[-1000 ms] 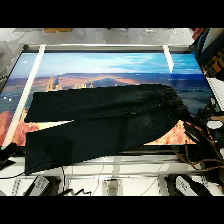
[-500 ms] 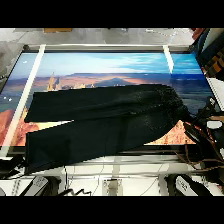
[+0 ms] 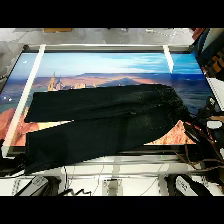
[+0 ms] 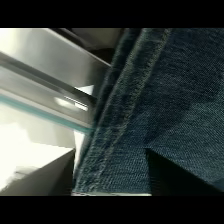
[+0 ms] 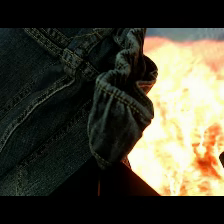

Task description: Fold the clothes and pants, and hang the long-sleeved shirts on hangers.

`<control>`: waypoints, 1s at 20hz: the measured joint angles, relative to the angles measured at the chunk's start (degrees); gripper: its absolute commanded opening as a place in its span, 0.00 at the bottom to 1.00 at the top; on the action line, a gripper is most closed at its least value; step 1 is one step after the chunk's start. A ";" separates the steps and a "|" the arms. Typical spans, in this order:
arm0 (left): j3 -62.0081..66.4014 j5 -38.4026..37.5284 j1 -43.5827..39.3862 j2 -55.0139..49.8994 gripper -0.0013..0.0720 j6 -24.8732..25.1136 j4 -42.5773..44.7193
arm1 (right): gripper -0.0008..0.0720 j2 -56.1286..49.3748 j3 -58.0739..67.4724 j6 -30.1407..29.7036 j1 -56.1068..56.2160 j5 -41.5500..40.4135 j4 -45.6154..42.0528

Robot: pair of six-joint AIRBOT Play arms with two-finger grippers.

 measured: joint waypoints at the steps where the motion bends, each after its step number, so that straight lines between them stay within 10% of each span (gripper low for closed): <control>1: 0.00 -0.57 0.00 -0.28 0.47 0.33 0.11 | 0.06 0.00 0.00 0.00 0.00 0.04 0.00; 3: 0.00 -1.64 0.00 -0.61 0.32 1.01 1.22 | 0.06 0.00 0.00 0.00 0.00 0.17 0.00; 4: 0.00 -2.16 0.00 -0.74 0.05 1.11 2.29 | 0.06 0.00 0.00 0.00 0.00 0.26 0.00; 10: 0.04 -6.93 0.00 -0.96 0.05 4.74 1.07 | 0.06 0.24 0.00 0.02 0.00 0.59 0.09; 20: 12.39 -12.81 0.04 -1.03 0.05 13.55 -37.75 | 0.05 10.16 0.35 1.14 0.00 1.46 -0.22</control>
